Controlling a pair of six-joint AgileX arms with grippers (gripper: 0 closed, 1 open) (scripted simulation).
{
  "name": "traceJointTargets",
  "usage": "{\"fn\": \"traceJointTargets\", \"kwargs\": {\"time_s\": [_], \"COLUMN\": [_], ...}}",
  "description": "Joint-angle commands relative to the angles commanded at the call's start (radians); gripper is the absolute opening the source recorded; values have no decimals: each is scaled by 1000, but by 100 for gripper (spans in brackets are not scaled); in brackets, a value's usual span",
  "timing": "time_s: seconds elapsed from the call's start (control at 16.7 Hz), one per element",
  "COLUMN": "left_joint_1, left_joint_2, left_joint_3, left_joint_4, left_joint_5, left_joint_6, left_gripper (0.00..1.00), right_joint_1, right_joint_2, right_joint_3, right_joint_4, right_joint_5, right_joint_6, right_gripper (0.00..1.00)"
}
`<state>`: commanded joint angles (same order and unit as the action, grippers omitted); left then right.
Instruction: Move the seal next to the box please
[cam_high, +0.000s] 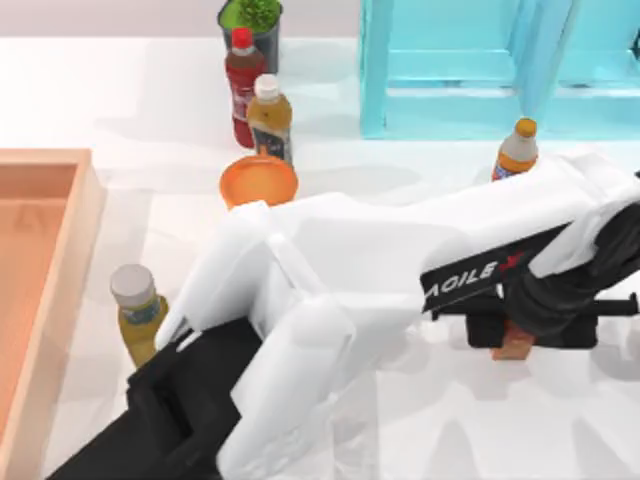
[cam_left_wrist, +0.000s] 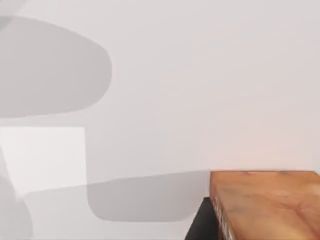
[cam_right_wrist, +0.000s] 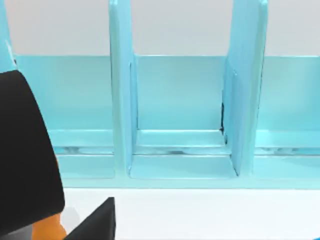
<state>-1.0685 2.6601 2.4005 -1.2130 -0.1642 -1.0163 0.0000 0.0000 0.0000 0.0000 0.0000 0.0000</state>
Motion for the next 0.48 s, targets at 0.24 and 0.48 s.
{"fn": "traceJointTargets", "kwargs": {"time_s": [0.24, 0.48], "left_joint_1": [-3, 1], "left_joint_2": [28, 41], "left_joint_3": [138, 264], "left_joint_4": [-116, -220], "left_joint_5": [-1, 2], "left_joint_6": [-1, -1], "left_gripper": [0, 0], "right_joint_1": [0, 0], "right_joint_2": [0, 0], "right_joint_3": [0, 0], "right_joint_4": [0, 0], "right_joint_5": [0, 0], "right_joint_6": [0, 0], "right_gripper": [100, 100]}}
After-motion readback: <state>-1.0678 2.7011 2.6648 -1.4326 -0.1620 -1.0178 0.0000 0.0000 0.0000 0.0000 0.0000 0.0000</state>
